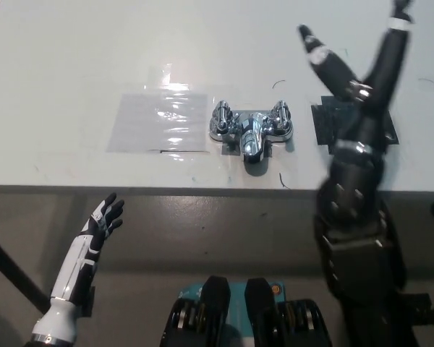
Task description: The faucet is at the center of the desk and the robot turn off the faucet by turning the right faucet handle using the right hand
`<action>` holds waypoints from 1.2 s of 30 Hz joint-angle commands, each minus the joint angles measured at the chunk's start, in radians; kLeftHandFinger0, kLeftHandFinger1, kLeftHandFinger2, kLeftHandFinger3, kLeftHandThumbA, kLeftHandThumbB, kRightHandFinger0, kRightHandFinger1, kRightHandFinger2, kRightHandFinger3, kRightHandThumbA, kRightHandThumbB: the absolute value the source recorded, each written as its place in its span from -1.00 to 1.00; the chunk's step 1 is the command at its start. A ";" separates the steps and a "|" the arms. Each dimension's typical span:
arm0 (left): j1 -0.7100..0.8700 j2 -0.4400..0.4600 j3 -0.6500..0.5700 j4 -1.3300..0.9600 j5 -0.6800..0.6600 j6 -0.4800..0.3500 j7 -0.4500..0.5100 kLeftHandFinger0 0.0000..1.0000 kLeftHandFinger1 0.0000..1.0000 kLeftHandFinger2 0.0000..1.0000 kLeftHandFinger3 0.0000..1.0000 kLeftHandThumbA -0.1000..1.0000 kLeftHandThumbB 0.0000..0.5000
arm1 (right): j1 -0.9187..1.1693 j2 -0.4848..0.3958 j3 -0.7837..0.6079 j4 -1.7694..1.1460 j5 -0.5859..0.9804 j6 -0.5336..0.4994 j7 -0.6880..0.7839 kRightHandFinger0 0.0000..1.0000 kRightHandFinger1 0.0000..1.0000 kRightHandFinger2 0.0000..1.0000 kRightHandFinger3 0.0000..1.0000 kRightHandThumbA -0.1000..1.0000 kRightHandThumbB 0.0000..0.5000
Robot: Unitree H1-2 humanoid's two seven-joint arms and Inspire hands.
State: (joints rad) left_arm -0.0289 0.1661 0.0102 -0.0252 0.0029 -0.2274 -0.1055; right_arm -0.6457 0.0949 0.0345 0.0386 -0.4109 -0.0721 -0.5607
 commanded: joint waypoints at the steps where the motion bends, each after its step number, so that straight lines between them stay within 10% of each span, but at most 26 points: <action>1: -0.025 0.021 0.011 -0.032 -0.010 -0.003 -0.007 1.00 1.00 1.00 1.00 1.00 -0.19 | 0.165 -0.091 0.105 -0.440 -0.063 -0.143 0.156 1.00 1.00 1.00 1.00 1.00 -0.34; 13: -0.008 0.009 0.011 -0.033 -0.003 0.004 0.002 1.00 1.00 1.00 1.00 1.00 0.01 | 0.537 -0.231 0.168 -0.367 0.106 -0.231 0.231 1.00 1.00 1.00 1.00 1.00 -0.55; 36: 0.031 0.001 0.013 -0.029 -0.005 -0.005 0.006 1.00 1.00 1.00 1.00 1.00 0.19 | 0.650 -0.183 0.123 0.050 0.223 -0.364 0.290 1.00 1.00 1.00 1.00 1.00 -0.50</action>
State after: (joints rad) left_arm -0.0053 0.1646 0.0139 -0.0302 0.0041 -0.2181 -0.1053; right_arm 0.0124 -0.1008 0.1735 0.0719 -0.2281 -0.3736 -0.3087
